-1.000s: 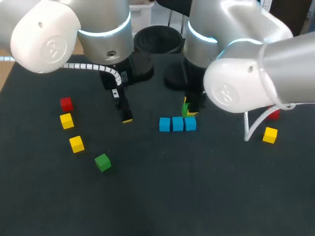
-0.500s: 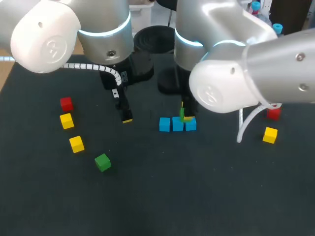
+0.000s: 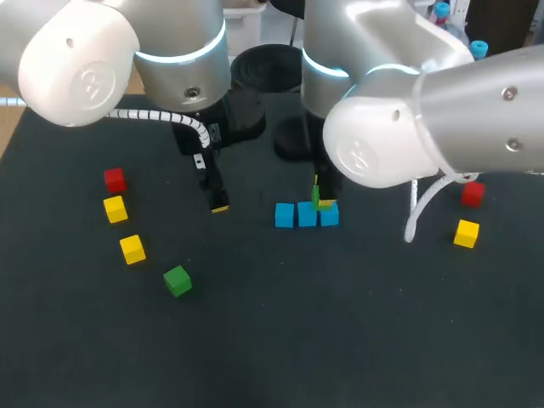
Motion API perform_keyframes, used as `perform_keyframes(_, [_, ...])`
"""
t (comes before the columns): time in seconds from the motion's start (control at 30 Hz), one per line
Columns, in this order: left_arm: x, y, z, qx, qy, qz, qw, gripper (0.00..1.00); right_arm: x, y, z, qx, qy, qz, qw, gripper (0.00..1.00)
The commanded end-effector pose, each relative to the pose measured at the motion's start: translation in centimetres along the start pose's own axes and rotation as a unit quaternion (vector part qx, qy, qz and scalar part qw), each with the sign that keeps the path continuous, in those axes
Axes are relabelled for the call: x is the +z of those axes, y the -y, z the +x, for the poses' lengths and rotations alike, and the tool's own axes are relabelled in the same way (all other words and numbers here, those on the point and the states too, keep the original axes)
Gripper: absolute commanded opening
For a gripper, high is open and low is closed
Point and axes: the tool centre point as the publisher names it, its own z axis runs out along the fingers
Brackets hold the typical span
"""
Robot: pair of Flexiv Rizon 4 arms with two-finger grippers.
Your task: Place the blue cubes, place green cubes on the blue cubes, place the yellow cubes on the green cubes, then place the red cubes on the yellow cubes, and place purple cube on the red cubes.
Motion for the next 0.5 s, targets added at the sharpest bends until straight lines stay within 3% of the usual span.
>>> perform_keyframes(0.03, [0.01, 0.02, 0.03, -0.001, 0.000, -0.001, 1.000, 1.00, 0.30, 0.31, 0.06, 0.000, 0.002, -0.003, 1.000, 0.00])
perform_keyframes(0.5, [0.01, 0.02, 0.03, -0.001, 0.000, -0.001, 1.000, 1.00, 0.72, 0.79, -0.21, -0.014, -0.005, -0.010, 1.000, 0.00])
